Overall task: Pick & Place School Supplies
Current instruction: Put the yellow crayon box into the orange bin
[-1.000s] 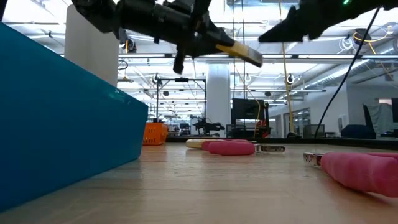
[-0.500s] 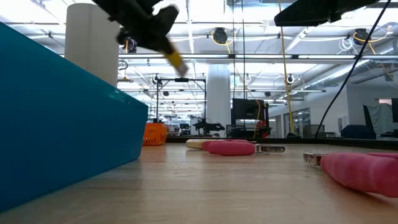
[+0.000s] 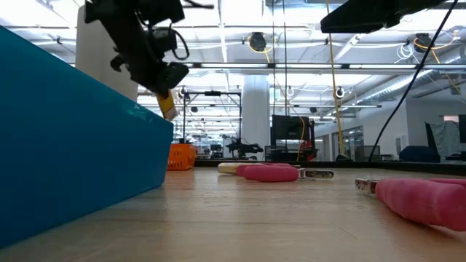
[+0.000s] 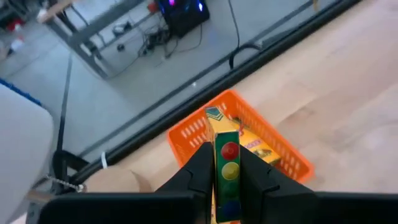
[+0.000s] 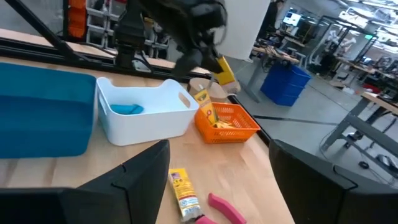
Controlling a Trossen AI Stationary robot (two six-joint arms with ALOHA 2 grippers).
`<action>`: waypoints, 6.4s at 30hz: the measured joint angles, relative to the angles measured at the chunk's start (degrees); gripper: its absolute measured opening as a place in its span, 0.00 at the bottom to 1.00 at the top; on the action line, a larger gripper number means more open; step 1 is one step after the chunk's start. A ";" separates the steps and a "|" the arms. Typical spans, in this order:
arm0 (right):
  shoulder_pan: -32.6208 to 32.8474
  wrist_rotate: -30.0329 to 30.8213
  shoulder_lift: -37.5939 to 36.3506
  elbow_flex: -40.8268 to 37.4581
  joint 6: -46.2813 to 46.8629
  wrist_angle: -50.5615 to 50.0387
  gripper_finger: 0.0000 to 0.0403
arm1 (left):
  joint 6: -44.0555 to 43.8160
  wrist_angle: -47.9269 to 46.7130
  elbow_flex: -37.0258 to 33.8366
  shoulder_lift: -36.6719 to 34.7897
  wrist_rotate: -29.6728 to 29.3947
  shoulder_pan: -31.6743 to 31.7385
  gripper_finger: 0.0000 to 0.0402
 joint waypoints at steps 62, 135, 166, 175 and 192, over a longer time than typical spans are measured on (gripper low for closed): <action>-27.40 -40.04 31.74 -0.04 8.65 15.83 0.66 | 4.95 21.98 0.04 -6.46 7.46 -3.07 0.71; -32.19 -37.42 53.16 10.36 14.10 20.87 0.63 | 3.75 24.12 0.00 -6.40 14.95 -5.57 0.71; -25.47 -36.08 26.63 10.14 1.58 -0.17 0.22 | 2.29 24.45 0.00 -6.37 21.06 -5.57 0.71; -17.28 -17.35 19.10 10.14 -18.02 -4.30 0.21 | 1.62 34.43 0.00 -1.26 36.13 -5.57 0.71; -13.16 -10.31 19.05 10.16 -23.44 -2.55 0.21 | -6.77 53.86 -0.02 10.20 47.14 -2.25 0.71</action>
